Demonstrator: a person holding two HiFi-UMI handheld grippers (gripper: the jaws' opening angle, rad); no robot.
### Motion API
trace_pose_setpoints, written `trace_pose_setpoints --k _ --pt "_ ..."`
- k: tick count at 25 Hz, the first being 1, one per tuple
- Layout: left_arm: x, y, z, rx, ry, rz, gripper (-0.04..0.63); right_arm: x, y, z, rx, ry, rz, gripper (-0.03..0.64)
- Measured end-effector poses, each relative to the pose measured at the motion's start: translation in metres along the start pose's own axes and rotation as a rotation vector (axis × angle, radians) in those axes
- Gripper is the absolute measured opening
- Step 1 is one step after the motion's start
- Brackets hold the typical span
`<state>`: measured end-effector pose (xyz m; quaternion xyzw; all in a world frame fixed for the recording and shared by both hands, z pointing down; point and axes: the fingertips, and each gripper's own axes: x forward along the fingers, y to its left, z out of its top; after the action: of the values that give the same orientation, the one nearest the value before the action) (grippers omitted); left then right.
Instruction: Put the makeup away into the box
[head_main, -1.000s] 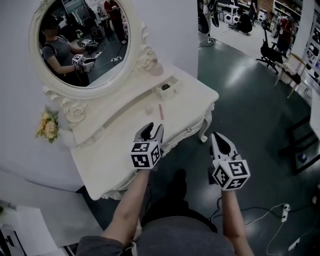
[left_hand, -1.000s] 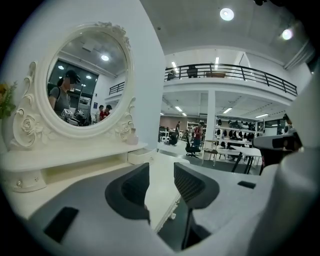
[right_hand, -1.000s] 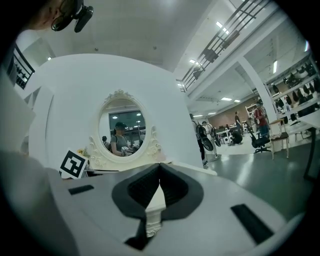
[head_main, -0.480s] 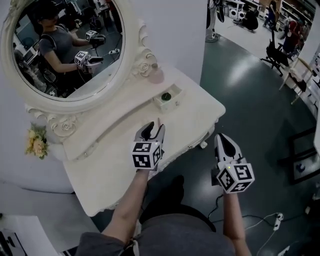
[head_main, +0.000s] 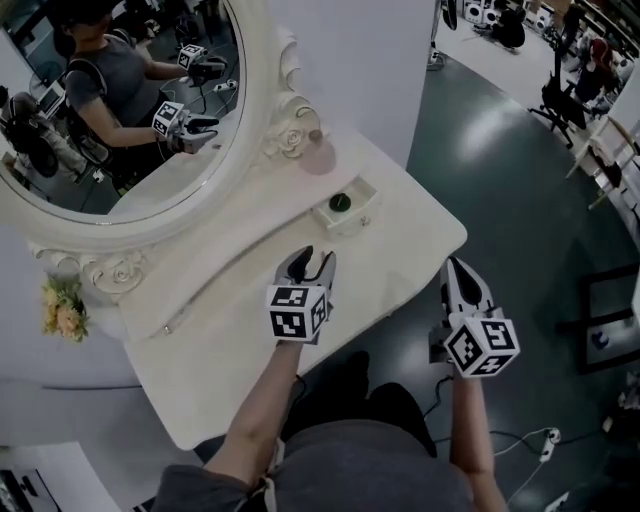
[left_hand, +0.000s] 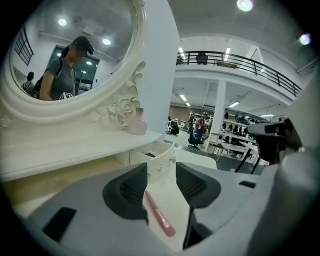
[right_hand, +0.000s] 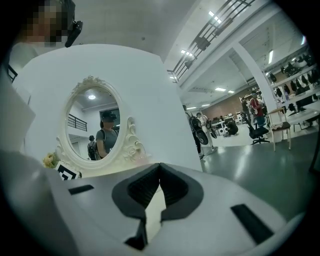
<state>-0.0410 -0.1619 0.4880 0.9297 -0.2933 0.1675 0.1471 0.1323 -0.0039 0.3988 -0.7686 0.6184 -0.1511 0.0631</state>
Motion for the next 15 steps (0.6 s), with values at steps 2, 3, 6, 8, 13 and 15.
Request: trace_pose_setpoints --k 2,3,6,8,13,15 --pt "0.004 0.0 0.0 -0.008 0.001 -0.014 0.167 0.008 -0.003 0.001 0.005 0.004 -0.006 0.004" --pt "0.006 0.0 -0.001 -0.011 0.005 -0.017 0.167 0.011 -0.004 0.002 0.007 0.006 -0.009 0.005" --pt "0.01 0.004 -0.005 -0.015 0.019 -0.005 0.167 0.021 -0.005 0.004 0.004 0.01 -0.004 0.005" --pt "0.013 0.007 -0.007 -0.017 0.029 0.008 0.167 0.029 -0.007 0.006 0.002 0.014 0.007 0.005" --pt "0.017 0.013 -0.01 -0.025 0.044 0.052 0.167 0.051 -0.009 0.005 0.012 0.042 0.059 0.005" --pt "0.017 0.016 -0.009 -0.035 0.038 0.082 0.167 0.063 -0.009 0.004 0.014 0.061 0.095 0.005"
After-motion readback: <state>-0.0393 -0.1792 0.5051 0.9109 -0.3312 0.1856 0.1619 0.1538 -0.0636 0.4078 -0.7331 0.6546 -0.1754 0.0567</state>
